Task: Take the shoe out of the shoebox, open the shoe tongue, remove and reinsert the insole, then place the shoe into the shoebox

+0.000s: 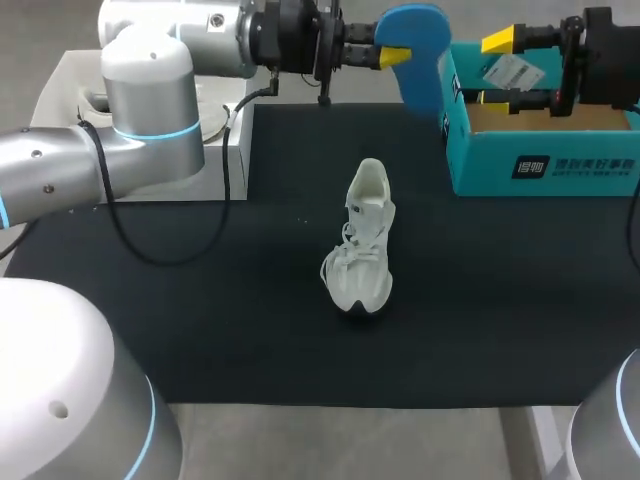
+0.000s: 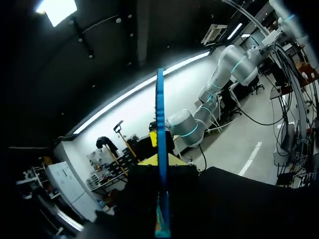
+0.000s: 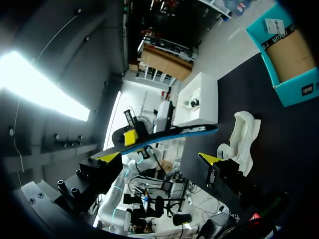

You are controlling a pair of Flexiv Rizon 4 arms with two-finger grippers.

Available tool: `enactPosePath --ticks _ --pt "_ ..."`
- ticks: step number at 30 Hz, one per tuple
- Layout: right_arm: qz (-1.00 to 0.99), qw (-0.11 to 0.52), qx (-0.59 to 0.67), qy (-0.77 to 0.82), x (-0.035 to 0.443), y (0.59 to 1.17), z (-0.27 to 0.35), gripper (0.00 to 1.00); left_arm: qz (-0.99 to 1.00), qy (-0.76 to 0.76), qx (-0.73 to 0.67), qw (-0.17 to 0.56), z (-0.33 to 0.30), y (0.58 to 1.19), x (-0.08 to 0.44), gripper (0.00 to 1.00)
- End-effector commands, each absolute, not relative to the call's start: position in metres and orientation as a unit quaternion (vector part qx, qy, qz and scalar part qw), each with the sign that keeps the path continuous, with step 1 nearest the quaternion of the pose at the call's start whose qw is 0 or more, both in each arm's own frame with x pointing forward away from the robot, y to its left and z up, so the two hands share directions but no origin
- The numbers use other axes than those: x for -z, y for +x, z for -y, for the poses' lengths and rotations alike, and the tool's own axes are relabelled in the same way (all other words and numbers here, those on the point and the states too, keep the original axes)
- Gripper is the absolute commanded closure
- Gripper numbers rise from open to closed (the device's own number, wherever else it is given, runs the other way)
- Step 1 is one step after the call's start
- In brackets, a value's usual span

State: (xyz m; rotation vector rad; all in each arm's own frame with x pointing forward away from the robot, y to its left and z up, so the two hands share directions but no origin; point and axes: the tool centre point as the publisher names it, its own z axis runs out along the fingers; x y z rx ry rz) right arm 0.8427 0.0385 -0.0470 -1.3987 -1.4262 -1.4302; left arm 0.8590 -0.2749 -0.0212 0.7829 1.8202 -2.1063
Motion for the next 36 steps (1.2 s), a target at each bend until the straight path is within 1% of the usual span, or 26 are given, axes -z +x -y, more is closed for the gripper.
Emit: enactPosePath --ticks 1,11,12,13,14,15,16,17,18,36 --pt "0.546 0.335 0.549 -0.537 0.048 0.843 -0.04 0.0 -0.648 0.14 0.748 -0.044 0.275 0.86 0.019 1.0" --pt "0.546 0.335 0.549 -0.537 0.048 0.843 -0.04 0.0 -0.648 0.14 0.748 -0.044 0.275 0.86 0.019 1.0" --pt "0.546 0.335 0.549 -0.537 0.048 0.843 -0.04 0.0 -0.65 0.058 0.754 -0.076 0.278 0.867 0.016 1.0" --pt "0.546 0.335 0.549 -0.537 0.048 0.843 -0.04 0.0 -0.638 -0.007 0.754 -0.156 0.28 0.872 0.016 1.0" --pt "0.546 0.335 0.549 -0.537 0.048 0.843 -0.04 0.0 -0.638 -0.085 0.733 -0.221 0.283 0.876 0.02 1.0" --pt "0.546 0.335 0.549 -0.537 0.048 0.843 -0.04 0.0 -0.634 -0.131 0.704 -0.292 0.285 0.877 0.024 1.0" --pt "0.546 0.335 0.549 -0.537 0.048 0.843 -0.04 0.0 -0.616 -0.129 0.697 -0.344 0.286 0.872 0.025 1.0" --pt "0.546 0.335 0.549 -0.537 0.048 0.843 -0.04 0.0 -0.636 -0.168 0.661 -0.36 0.288 0.868 0.028 1.0" --pt "0.546 0.335 0.549 -0.537 0.048 0.843 -0.04 0.0 -0.653 -0.156 0.656 -0.345 0.289 0.865 0.029 1.0" --pt "0.546 0.335 0.549 -0.537 0.048 0.843 -0.04 0.0 -0.653 -0.156 0.656 -0.345 0.289 0.865 0.029 1.0"
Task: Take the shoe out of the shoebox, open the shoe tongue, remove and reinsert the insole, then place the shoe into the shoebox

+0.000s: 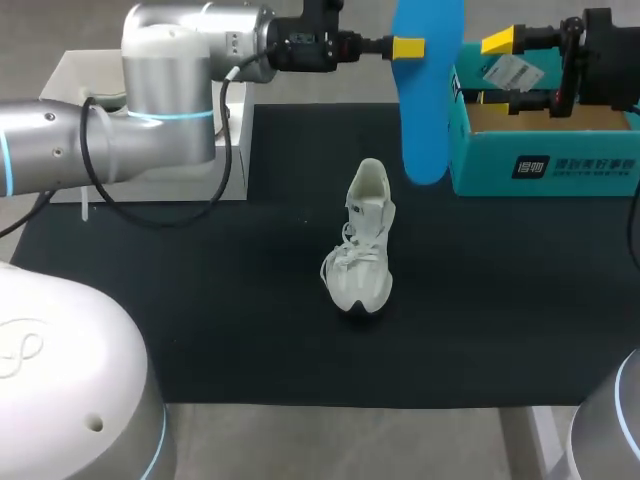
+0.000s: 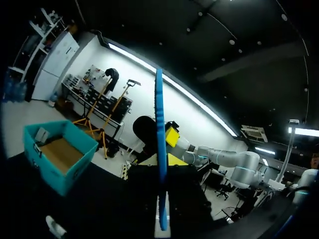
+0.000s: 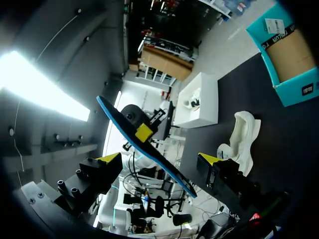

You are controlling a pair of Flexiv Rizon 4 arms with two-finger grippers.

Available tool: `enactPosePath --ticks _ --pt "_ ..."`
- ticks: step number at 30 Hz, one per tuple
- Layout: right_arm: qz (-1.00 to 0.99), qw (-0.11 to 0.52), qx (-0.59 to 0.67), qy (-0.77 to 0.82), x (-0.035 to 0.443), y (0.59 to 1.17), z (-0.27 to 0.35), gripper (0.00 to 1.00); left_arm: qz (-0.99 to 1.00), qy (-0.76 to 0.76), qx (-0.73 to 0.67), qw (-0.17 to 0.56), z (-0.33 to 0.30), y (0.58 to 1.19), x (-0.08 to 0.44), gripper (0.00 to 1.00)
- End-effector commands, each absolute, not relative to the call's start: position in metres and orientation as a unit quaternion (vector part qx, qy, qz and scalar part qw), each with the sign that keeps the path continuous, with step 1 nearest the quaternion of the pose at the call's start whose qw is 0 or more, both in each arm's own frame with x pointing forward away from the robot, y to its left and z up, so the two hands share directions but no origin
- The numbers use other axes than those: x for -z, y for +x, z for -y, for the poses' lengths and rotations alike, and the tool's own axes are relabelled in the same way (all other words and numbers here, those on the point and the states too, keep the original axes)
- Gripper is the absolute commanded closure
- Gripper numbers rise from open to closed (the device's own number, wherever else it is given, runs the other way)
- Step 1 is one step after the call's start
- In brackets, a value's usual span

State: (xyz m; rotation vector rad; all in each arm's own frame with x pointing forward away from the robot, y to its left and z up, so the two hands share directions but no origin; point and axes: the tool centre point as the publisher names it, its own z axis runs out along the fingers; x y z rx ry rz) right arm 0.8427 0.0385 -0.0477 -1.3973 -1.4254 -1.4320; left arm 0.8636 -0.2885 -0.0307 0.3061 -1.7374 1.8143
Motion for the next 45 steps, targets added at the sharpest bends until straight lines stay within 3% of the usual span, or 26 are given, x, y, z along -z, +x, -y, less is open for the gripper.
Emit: enactPosePath --ticks 1,12,18,35,39,45 --pt "0.546 0.335 0.549 -0.537 0.048 0.843 -0.04 0.0 0.653 0.156 -0.656 0.345 0.289 0.865 0.029 1.0" --pt "0.546 0.335 0.549 -0.537 0.048 0.843 -0.04 0.0 0.653 0.156 -0.656 0.345 0.289 0.865 0.029 1.0" --pt "0.546 0.335 0.549 -0.537 0.048 0.843 -0.04 0.0 0.567 0.204 -0.628 0.492 0.28 0.867 0.033 1.0" --pt "0.546 0.335 0.549 -0.537 0.048 0.843 -0.04 0.0 0.567 0.204 -0.628 0.492 0.28 0.867 0.033 1.0" --pt "0.546 0.335 0.549 -0.537 0.048 0.843 -0.04 0.0 0.497 0.328 -0.563 0.572 0.281 0.873 0.041 1.0" --pt "0.546 0.335 0.549 -0.537 0.048 0.843 -0.04 0.0 0.51 0.326 -0.568 0.557 0.28 0.865 0.033 1.0"
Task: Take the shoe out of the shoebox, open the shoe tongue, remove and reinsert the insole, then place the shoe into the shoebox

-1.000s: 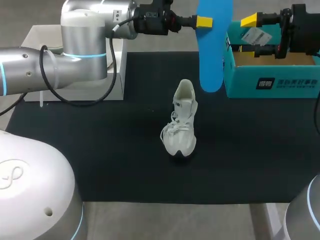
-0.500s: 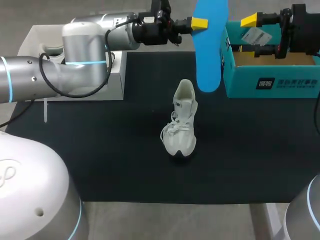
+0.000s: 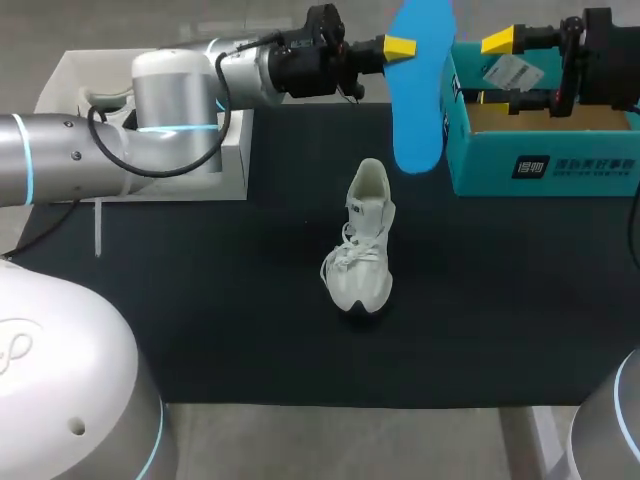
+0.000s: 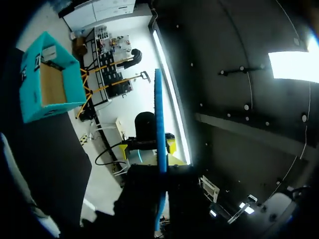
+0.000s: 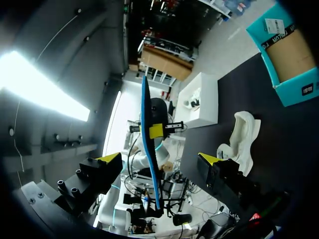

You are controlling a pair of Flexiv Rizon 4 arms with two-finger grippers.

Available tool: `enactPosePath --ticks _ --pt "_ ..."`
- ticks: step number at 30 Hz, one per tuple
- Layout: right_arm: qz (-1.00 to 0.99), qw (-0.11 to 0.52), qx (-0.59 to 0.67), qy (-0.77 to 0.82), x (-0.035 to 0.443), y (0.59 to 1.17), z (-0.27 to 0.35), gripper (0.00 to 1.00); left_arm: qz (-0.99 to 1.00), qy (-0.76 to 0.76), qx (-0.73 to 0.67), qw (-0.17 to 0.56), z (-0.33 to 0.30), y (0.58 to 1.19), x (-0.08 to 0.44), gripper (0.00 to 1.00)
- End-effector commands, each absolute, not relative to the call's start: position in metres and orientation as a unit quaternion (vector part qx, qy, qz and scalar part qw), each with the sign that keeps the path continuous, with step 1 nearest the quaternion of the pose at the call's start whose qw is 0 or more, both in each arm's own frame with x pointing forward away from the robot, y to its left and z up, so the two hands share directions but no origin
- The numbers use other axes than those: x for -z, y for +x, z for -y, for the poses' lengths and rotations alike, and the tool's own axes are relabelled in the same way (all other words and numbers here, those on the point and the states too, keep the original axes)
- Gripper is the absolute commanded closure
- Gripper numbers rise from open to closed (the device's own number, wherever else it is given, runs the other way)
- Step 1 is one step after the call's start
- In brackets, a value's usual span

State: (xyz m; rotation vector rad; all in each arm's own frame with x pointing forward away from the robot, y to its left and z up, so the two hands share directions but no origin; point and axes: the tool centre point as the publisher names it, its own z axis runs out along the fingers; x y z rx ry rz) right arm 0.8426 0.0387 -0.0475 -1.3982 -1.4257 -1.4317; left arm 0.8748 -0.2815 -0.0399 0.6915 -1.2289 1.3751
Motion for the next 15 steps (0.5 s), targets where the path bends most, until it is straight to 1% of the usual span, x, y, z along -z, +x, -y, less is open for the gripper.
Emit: enactPosePath --ticks 1,11,15 --pt "0.546 0.335 0.549 -0.537 0.048 0.843 -0.04 0.0 0.51 0.326 -0.568 0.557 0.28 0.865 0.033 1.0" --pt "0.546 0.335 0.549 -0.537 0.048 0.843 -0.04 0.0 0.51 0.326 -0.568 0.557 0.28 0.865 0.033 1.0" --pt "0.546 0.335 0.549 -0.537 0.048 0.843 -0.04 0.0 0.503 0.454 -0.514 0.526 0.289 0.876 0.043 1.0"
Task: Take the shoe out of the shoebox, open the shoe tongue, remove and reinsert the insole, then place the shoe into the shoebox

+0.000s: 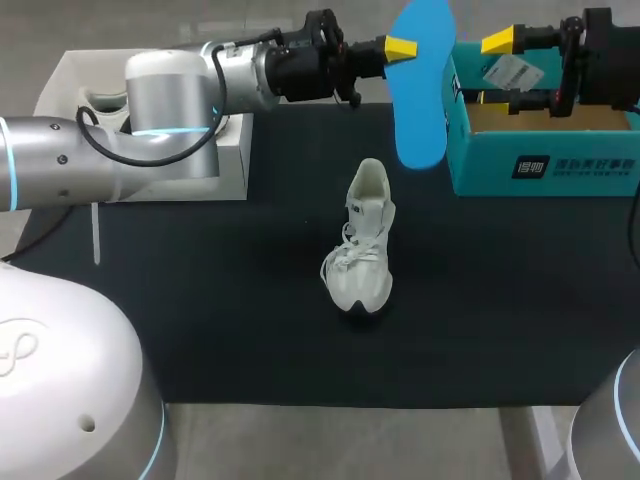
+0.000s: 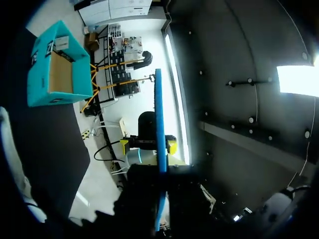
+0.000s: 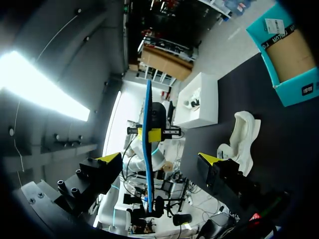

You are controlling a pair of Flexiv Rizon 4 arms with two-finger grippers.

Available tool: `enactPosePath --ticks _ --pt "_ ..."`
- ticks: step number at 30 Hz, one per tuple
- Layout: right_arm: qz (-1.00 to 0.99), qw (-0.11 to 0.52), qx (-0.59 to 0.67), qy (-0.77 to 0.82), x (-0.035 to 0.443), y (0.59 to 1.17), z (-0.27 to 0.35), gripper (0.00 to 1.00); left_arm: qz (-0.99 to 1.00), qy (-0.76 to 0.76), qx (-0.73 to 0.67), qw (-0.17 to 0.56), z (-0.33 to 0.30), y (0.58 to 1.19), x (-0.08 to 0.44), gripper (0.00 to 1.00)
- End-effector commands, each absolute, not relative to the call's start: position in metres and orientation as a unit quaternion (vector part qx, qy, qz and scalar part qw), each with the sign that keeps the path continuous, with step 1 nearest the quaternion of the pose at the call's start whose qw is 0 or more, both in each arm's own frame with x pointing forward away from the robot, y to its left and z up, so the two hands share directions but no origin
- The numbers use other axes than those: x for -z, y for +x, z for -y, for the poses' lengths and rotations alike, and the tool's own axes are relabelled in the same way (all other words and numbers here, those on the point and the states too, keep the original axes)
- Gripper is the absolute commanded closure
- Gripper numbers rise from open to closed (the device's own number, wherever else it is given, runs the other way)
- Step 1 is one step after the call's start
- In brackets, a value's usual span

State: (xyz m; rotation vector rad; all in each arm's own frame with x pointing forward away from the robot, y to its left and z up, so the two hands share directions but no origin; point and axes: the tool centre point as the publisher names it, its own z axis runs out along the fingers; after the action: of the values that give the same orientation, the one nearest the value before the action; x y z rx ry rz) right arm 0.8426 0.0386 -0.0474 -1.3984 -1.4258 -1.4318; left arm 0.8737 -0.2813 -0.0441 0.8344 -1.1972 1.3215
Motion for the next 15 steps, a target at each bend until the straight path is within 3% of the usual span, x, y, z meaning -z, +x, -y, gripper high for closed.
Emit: enactPosePath --ticks 1,9,15 --pt "0.546 0.335 0.549 -0.537 0.048 0.843 -0.04 0.0 0.51 0.466 -0.507 0.516 0.291 0.877 0.046 1.0" --pt "0.546 0.328 0.545 -0.545 0.041 0.845 -0.037 0.0 0.513 0.498 -0.498 0.491 0.293 0.876 0.052 1.0" --pt "0.586 0.27 0.504 -0.574 0.023 0.848 -0.035 0.0 0.513 0.499 -0.494 0.494 0.293 0.875 0.056 1.0"
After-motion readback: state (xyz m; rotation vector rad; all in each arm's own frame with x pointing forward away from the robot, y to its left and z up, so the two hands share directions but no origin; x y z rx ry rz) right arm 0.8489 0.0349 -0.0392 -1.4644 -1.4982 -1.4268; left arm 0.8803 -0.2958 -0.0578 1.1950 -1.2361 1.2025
